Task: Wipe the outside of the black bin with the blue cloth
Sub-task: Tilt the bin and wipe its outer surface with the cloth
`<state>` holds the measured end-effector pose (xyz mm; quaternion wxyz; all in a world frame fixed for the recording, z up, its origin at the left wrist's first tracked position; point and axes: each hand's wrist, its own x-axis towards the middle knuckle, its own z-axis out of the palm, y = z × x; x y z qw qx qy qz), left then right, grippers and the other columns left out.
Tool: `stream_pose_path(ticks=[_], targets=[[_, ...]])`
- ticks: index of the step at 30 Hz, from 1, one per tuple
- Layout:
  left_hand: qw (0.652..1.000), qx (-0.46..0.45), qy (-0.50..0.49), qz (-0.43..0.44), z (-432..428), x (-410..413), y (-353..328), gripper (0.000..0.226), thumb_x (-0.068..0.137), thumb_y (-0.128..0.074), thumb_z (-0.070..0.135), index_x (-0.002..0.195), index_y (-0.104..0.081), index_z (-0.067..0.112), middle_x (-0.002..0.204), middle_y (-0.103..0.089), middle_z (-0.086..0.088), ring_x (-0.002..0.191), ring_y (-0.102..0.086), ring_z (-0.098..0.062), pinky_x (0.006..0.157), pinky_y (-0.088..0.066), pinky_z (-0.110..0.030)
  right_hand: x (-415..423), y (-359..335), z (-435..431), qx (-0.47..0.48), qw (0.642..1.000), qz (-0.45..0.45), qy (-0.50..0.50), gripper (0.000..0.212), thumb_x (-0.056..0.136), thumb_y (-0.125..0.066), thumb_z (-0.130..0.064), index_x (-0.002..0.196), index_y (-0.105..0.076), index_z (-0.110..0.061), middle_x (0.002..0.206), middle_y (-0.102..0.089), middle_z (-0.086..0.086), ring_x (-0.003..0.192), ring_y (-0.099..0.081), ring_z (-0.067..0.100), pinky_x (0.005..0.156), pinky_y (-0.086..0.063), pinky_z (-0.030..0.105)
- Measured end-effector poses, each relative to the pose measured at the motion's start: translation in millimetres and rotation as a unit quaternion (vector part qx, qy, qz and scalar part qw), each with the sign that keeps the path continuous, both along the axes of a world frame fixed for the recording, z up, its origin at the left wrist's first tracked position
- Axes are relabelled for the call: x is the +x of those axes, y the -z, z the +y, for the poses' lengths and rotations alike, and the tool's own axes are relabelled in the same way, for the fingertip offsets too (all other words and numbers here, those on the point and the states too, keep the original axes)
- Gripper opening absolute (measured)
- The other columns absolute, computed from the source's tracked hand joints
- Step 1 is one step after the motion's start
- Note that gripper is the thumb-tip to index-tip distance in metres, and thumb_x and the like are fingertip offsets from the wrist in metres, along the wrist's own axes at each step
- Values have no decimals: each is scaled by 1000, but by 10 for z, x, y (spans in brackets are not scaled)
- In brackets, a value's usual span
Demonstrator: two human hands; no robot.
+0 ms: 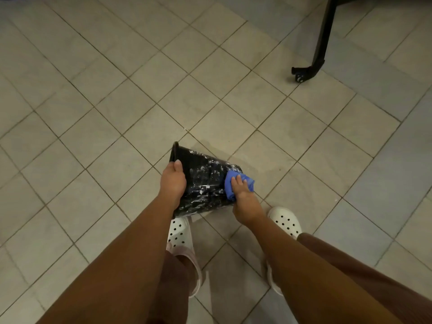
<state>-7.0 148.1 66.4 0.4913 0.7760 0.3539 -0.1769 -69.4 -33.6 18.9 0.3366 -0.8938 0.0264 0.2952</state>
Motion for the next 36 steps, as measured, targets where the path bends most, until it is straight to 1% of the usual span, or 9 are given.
stream_pose_path(ticks=[6, 10, 12, 15, 20, 25, 28, 32, 36], targets=[[1000, 19, 4, -17, -50, 38, -17, 46, 106, -28, 39, 126, -55, 8, 115, -62, -14, 108, -59, -30, 98, -48, -48, 8, 43, -63, -35, 998, 34, 36, 74, 83, -44, 10, 148, -13, -7, 156, -2, 11, 140, -18, 34, 110, -24, 39], [998, 50, 12, -20, -33, 51, 27, 45, 106, -28, 37, 123, -56, 7, 111, -61, -13, 103, -59, -28, 88, -47, -40, -63, 34, 16, -25, 1000, -4, -3, 74, 84, -40, 11, 148, -9, -7, 156, 4, 12, 143, 2, 30, 112, -18, 35], [998, 57, 9, -13, -13, 43, 51, 44, 106, -28, 38, 122, -57, 8, 110, -61, -13, 102, -58, -28, 88, -47, -40, -40, 23, 11, -13, 999, -25, -21, 74, 85, -41, 12, 148, -8, -9, 157, 4, 11, 143, 5, 29, 114, -14, 35], [999, 38, -9, -11, -19, 34, 52, 44, 105, -30, 39, 123, -57, 9, 113, -62, -13, 105, -59, -28, 97, -48, -46, 24, 80, -60, -16, 1000, -7, 5, 74, 85, -43, 12, 148, -9, -7, 157, 2, 12, 144, 2, 29, 115, -13, 35], [999, 42, 3, -21, -37, 49, 40, 45, 105, -29, 38, 122, -57, 8, 113, -63, -14, 105, -60, -29, 96, -49, -46, -176, 133, -91, -29, 997, 48, 54, 71, 86, -39, 9, 147, -4, -2, 156, 6, 15, 144, 1, 27, 111, -14, 29], [999, 40, -4, -13, -9, 53, 60, 43, 105, -29, 38, 121, -56, 9, 114, -62, -15, 106, -60, -30, 97, -49, -47, -236, 86, 70, -14, 999, -25, 22, 72, 87, -37, 12, 148, -4, -4, 156, 6, 14, 143, 6, 28, 115, -12, 34], [999, 22, -27, -7, -15, 37, 72, 42, 105, -29, 39, 120, -56, 10, 114, -62, -14, 106, -60, -29, 99, -48, -49, -72, 99, 11, -16, 999, -17, 25, 73, 86, -40, 12, 148, -7, -5, 156, 3, 12, 144, 4, 28, 116, -12, 35], [999, 22, -17, -20, -55, 38, 77, 42, 106, -28, 37, 121, -55, 9, 112, -61, -13, 104, -59, -27, 92, -50, -42, -33, 110, -18, -37, 996, 33, 75, 73, 83, -44, 10, 147, -9, -2, 156, -1, 15, 143, -6, 31, 114, -20, 36], [999, 36, -7, -23, -36, 49, 96, 43, 106, -28, 36, 124, -54, 7, 113, -60, -14, 104, -59, -28, 87, -49, -39, -213, 46, 131, -51, 997, 15, 48, 72, 86, -39, 10, 148, -3, -1, 155, 5, 17, 144, 2, 29, 116, -14, 37]])
